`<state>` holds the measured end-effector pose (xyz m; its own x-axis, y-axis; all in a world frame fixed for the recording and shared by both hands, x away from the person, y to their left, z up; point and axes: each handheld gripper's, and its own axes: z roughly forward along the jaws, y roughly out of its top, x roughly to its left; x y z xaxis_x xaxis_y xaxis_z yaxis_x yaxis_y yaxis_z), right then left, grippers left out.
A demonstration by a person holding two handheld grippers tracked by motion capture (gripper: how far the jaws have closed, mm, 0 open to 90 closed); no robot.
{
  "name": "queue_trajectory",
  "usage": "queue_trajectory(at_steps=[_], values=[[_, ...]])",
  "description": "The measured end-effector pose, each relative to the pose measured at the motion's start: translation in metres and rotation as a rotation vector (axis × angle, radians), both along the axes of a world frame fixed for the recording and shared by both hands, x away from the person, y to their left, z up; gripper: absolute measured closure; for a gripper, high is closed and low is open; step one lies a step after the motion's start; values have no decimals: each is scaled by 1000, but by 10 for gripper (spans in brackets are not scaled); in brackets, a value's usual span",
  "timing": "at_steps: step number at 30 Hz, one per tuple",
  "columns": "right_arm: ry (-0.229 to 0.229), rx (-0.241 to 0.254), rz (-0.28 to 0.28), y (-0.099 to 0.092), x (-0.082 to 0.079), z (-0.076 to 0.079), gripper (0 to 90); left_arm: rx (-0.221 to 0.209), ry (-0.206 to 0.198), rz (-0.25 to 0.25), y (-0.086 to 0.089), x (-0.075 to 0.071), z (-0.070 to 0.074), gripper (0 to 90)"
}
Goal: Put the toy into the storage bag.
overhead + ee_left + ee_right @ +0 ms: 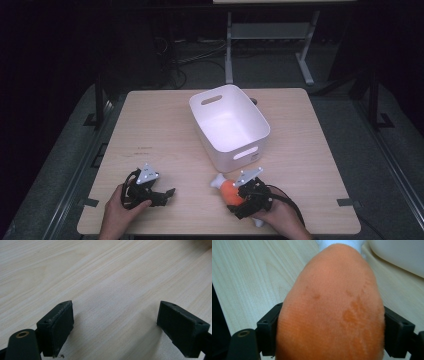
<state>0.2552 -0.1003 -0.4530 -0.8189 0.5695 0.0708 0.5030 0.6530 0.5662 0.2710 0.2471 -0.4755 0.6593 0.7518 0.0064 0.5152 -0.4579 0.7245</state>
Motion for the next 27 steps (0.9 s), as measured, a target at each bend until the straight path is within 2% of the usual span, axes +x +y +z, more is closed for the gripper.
queue_trajectory(at_steps=[13, 27], values=[[-13, -4, -21, -19, 0, 6, 190, 1, 0, -1, 0, 0, 0, 130], [-27, -8, -82, -48, 2, 11, 192, 0, 0, 0, 0, 0, 0, 130]])
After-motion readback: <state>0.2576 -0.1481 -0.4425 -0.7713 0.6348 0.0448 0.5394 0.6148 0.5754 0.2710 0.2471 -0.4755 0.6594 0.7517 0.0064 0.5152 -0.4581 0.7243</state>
